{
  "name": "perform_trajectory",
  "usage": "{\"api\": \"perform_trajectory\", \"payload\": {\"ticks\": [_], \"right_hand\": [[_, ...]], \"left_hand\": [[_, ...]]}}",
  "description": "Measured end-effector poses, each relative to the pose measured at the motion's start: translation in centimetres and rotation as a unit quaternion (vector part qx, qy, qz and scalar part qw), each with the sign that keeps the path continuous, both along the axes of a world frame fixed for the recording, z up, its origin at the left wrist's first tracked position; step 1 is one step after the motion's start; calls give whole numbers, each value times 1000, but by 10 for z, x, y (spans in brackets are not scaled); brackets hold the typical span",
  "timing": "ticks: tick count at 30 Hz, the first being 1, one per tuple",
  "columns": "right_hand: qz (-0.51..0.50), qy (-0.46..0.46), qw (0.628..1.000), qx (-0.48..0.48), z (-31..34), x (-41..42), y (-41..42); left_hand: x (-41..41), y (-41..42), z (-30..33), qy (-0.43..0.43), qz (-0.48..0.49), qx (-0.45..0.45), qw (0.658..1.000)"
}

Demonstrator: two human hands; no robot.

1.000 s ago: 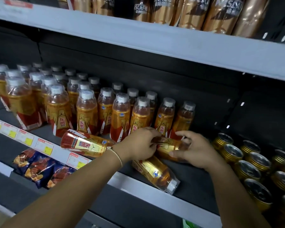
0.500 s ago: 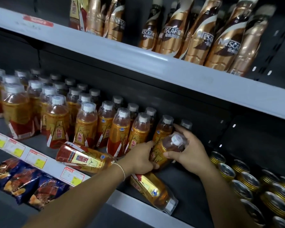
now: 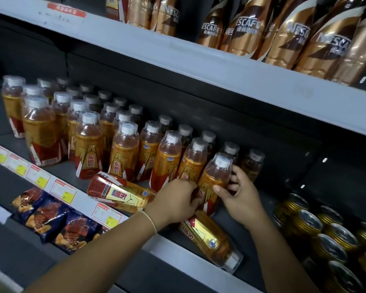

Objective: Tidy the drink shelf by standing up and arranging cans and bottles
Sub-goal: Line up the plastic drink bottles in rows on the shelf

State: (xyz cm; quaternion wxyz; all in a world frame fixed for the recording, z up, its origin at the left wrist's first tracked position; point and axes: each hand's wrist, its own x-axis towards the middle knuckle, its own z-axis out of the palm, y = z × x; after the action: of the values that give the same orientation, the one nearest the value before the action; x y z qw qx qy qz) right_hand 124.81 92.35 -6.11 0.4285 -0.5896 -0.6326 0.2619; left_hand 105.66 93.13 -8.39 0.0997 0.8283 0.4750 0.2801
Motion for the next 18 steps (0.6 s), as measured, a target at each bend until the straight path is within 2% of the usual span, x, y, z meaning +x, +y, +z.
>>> {"api": "perform_trajectory", "payload": {"ticks": [3, 8, 14, 18], "right_hand": [[-1, -1, 1000, 12, -2, -3, 0], [-10, 12, 1000, 25, -8, -5, -5], [-23, 8, 1000, 4, -16, 2, -22], [-16, -24, 998, -50, -25, 6, -43]], "left_hand": [[-12, -4, 1, 46, -47, 38, 997], [-25, -8, 1, 92, -149, 15, 984], [-22, -7, -8, 155, -151, 50, 975], [-22, -6, -17, 138, -143, 58, 978]]}}
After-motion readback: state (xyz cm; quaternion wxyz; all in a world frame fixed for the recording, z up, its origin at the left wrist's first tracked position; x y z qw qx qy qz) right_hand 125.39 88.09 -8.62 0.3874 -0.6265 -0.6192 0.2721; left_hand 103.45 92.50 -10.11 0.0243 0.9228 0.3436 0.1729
